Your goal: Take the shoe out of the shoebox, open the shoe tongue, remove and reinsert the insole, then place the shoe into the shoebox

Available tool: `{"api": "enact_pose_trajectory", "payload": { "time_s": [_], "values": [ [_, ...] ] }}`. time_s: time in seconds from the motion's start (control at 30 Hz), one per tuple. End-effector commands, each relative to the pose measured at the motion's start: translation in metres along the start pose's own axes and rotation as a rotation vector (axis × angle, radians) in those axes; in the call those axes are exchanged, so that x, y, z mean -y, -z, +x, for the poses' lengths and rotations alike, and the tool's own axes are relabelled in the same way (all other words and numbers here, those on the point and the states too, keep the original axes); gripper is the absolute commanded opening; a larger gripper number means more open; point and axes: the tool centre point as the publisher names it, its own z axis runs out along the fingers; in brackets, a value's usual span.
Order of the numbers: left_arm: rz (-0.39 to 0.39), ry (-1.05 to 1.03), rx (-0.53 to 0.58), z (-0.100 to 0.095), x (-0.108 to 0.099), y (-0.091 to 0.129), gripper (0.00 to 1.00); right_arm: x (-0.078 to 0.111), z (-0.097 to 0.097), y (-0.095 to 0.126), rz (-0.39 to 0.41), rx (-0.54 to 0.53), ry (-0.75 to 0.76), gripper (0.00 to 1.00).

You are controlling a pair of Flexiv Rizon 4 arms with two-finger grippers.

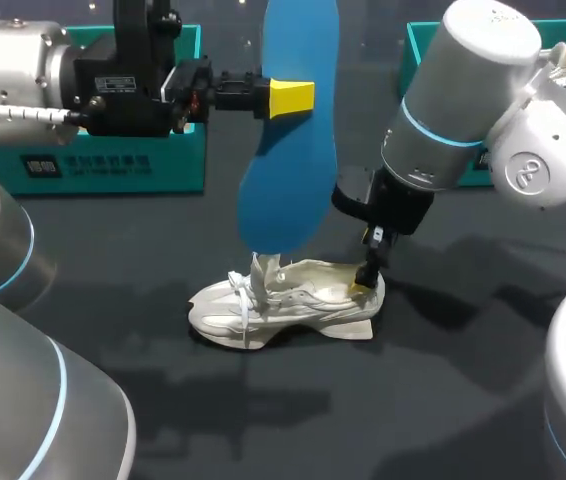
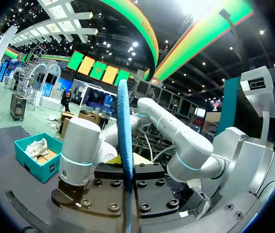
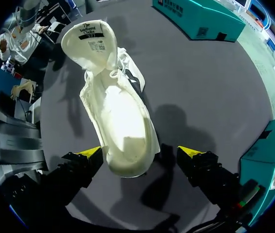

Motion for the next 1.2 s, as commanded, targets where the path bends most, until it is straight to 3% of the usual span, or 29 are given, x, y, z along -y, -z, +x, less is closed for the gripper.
{"api": "enact_pose_trajectory", "payload": {
  "time_s": [0.03,0.1,0.17,0.33,0.73,1.2],
  "values": [
    [0.0,0.0,0.0,0.0,0.0,-0.001,0.0,-0.002,0.0,-0.001,0.017,0.004,-0.001,1.0],
    [0.0,0.0,0.0,0.0,0.0,-0.001,0.0,-0.004,0.0,0.001,0.071,0.025,-0.028,1.0],
    [0.0,0.0,0.0,0.0,0.0,-0.001,0.0,-0.007,0.0,0.003,0.067,0.033,-0.033,1.0],
    [0.0,0.0,0.0,0.0,0.0,-0.001,0.0,-0.017,-0.001,0.001,0.149,0.052,-0.062,1.0],
    [0.0,0.0,0.0,0.0,0.0,-0.001,0.0,-0.028,0.003,-0.006,0.191,0.065,-0.076,1.0],
    [0.0,0.0,0.0,0.0,0.0,-0.001,0.0,-0.056,-0.016,-0.014,0.231,0.064,-0.055,1.0]
  ]
}}
